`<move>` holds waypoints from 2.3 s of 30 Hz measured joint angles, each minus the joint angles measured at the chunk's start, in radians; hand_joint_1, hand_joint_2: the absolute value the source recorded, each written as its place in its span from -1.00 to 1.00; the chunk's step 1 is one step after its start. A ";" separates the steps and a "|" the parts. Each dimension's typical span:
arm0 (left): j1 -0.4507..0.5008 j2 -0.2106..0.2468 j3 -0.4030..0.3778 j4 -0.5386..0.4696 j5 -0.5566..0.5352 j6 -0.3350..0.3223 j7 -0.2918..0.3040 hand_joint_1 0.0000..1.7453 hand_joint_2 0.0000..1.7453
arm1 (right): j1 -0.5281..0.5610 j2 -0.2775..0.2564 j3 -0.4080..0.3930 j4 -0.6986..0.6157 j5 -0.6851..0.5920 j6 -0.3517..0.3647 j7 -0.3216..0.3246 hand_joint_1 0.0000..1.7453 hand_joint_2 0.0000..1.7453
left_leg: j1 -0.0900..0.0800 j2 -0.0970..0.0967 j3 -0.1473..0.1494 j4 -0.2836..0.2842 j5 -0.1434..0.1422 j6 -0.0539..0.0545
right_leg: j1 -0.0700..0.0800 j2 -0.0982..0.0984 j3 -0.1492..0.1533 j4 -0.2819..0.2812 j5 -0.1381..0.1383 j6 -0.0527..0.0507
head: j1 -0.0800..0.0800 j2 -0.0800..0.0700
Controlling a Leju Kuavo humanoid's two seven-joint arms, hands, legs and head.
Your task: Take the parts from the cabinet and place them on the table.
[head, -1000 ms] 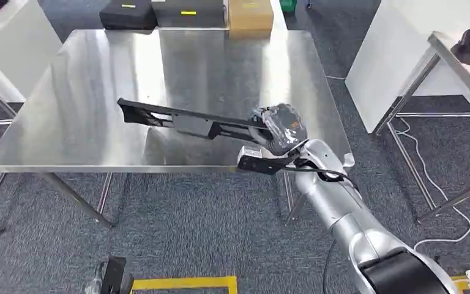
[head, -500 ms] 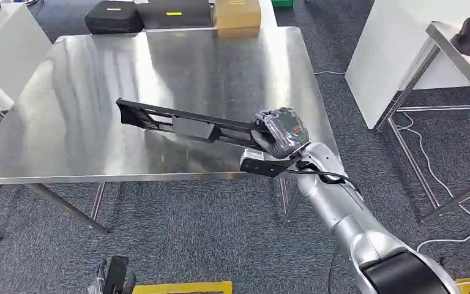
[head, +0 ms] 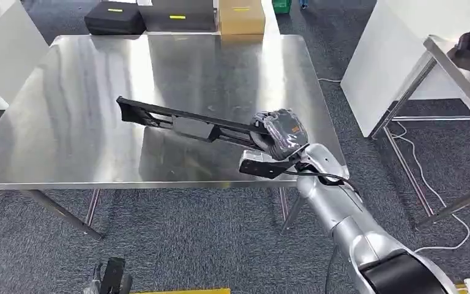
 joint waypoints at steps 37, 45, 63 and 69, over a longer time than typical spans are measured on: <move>0.002 -0.007 0.000 0.000 -0.013 -0.002 -0.001 -1.00 1.00 | 0.014 -0.011 -0.001 -0.001 0.020 -0.005 0.016 1.00 1.00 | -0.007 -0.015 -0.004 0.025 -0.020 0.002 | -0.003 -0.004 -0.066 0.099 -0.011 0.036 | -0.008 0.000; 0.000 -0.006 -0.002 -0.001 -0.009 -0.011 -0.003 -1.00 1.00 | 0.010 -0.009 -0.002 -0.004 0.031 -0.005 0.016 1.00 1.00 | -0.014 -0.015 0.000 0.041 -0.053 -0.027 | 0.000 -0.003 0.054 -0.139 0.077 -0.019 | -0.009 0.000; -0.004 -0.012 -0.001 0.000 0.004 0.008 -0.097 -1.00 1.00 | -0.033 0.059 -0.002 0.069 0.009 0.026 -0.032 1.00 1.00 | 0.003 -0.015 -0.058 0.037 0.017 -0.044 | -0.001 -0.001 0.096 -0.129 0.020 -0.004 | -0.013 0.000; -0.006 -0.025 -0.001 0.000 0.002 0.093 -0.147 -1.00 1.00 | -0.042 0.131 0.008 0.139 0.020 0.027 -0.129 1.00 1.00 | 0.001 -0.015 -0.058 0.037 0.015 -0.039 | -0.001 -0.001 0.098 -0.134 0.022 0.000 | -0.014 0.000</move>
